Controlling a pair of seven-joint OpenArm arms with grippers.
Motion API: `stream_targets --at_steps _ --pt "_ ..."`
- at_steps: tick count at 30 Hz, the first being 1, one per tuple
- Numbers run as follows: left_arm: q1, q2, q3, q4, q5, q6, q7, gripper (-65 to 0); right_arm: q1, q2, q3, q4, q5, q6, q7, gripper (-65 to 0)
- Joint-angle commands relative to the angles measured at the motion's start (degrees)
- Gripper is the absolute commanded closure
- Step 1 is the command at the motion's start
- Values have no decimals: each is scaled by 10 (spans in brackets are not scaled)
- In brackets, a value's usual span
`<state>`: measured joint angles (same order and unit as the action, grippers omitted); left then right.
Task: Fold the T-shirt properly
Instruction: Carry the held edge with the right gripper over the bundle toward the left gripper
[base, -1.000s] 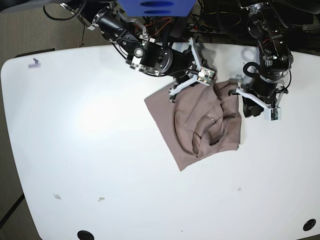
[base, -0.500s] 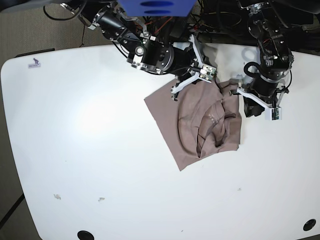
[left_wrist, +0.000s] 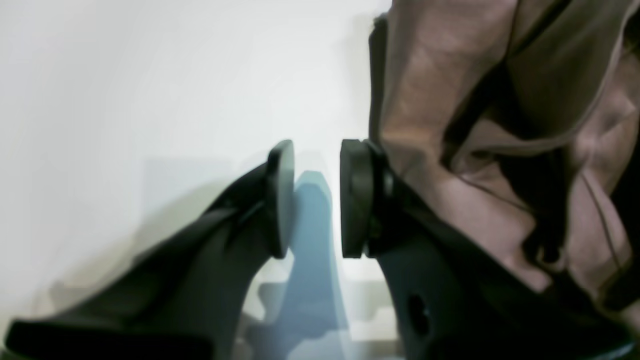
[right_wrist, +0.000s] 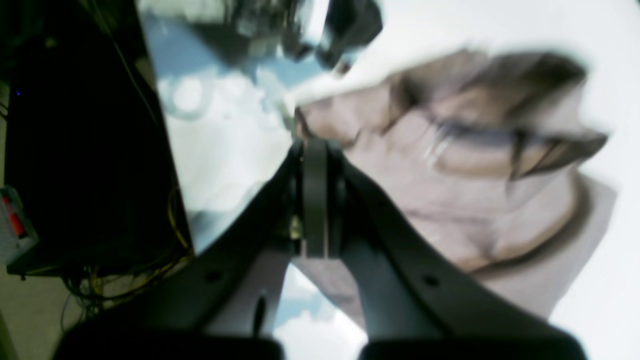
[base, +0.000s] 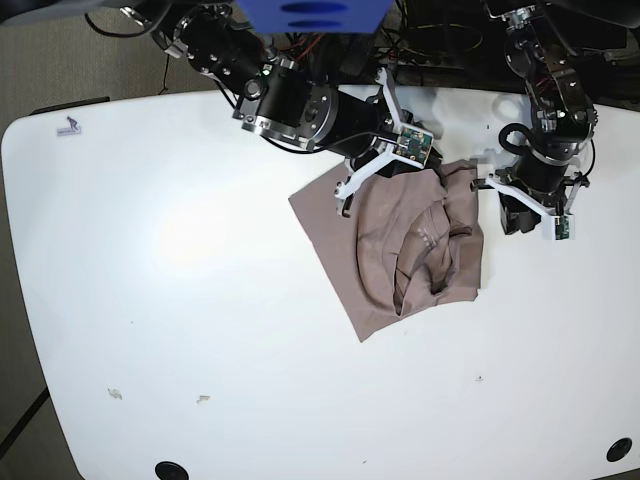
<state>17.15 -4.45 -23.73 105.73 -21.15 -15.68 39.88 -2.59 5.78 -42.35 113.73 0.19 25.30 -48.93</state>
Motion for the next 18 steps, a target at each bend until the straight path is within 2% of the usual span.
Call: stream_targets --at_steps 1,6,14,18 --pt "0 -6 -16 9 -3 3 -13 -157 25 -3 12 2 -1 -3 7 0" --pt "0 -19 -52 9 -3 3 -13 -157 62 -5 18 -49 -1 -3 11 0" --pt "0 -23 -93 9 -3 3 -12 -157 117 -69 18 -128 -1 -3 10 0" --pt "2 -23 -98 9 -3 3 -12 -157 136 -86 18 -158 -1 -3 10 0"
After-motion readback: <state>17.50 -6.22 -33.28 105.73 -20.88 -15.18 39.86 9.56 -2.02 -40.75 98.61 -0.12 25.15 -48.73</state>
